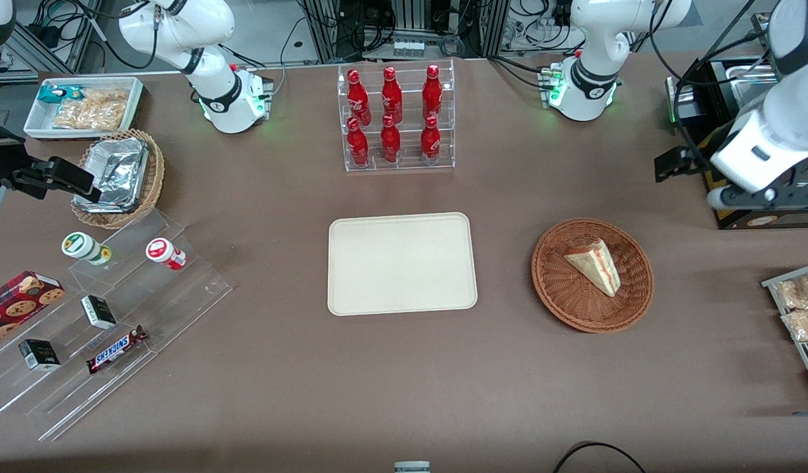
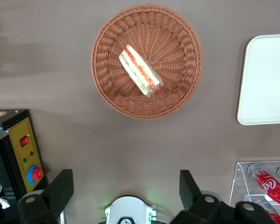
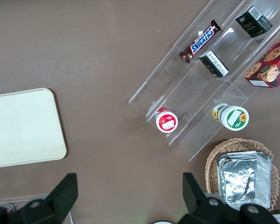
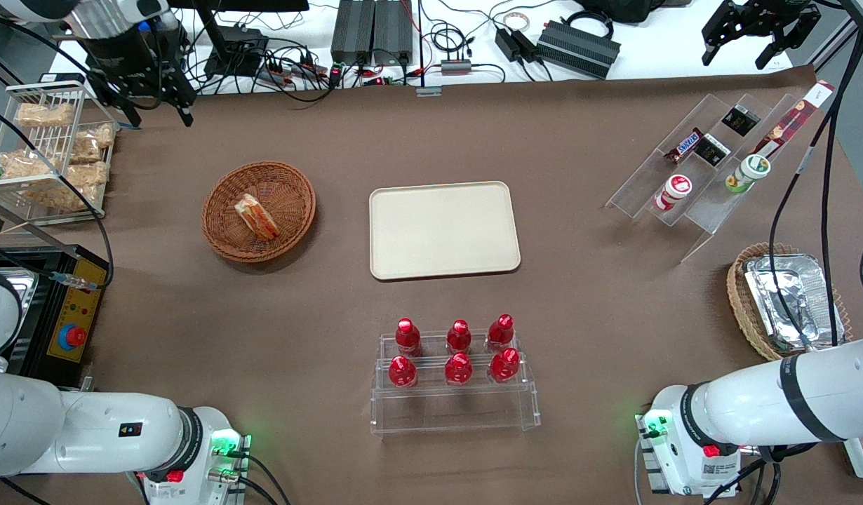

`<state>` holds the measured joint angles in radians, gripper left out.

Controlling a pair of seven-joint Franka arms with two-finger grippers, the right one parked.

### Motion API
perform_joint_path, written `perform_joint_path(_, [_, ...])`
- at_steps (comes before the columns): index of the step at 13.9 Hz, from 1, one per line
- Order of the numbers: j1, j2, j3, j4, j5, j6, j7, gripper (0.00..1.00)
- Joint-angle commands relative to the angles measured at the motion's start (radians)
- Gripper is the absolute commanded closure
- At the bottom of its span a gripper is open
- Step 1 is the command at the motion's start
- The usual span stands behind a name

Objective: Place sandwich from basket to tray
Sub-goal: 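Move the left gripper over the basket above the wrapped sandwich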

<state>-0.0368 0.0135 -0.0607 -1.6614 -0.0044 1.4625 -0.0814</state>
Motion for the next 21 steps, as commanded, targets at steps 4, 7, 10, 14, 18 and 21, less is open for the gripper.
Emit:
perform_joint_path(4, [-0.002,0.005,0.001,-0.249,0.004,0.293,0.017,0.00])
perform_joint_path(7, [-0.005,-0.004,-0.001,-0.395,0.004,0.474,0.019,0.00])
perform_joint_path(10, [-0.005,-0.012,-0.004,-0.536,0.004,0.678,0.017,0.00])
perform_joint_path(14, [-0.008,-0.007,-0.004,-0.642,0.004,0.852,-0.029,0.00])
perform_joint_path(18, [-0.043,-0.010,-0.007,-0.713,0.003,0.969,-0.421,0.00])
perform_joint_path(21, [-0.048,0.002,-0.007,-0.727,0.003,1.009,-0.754,0.00])
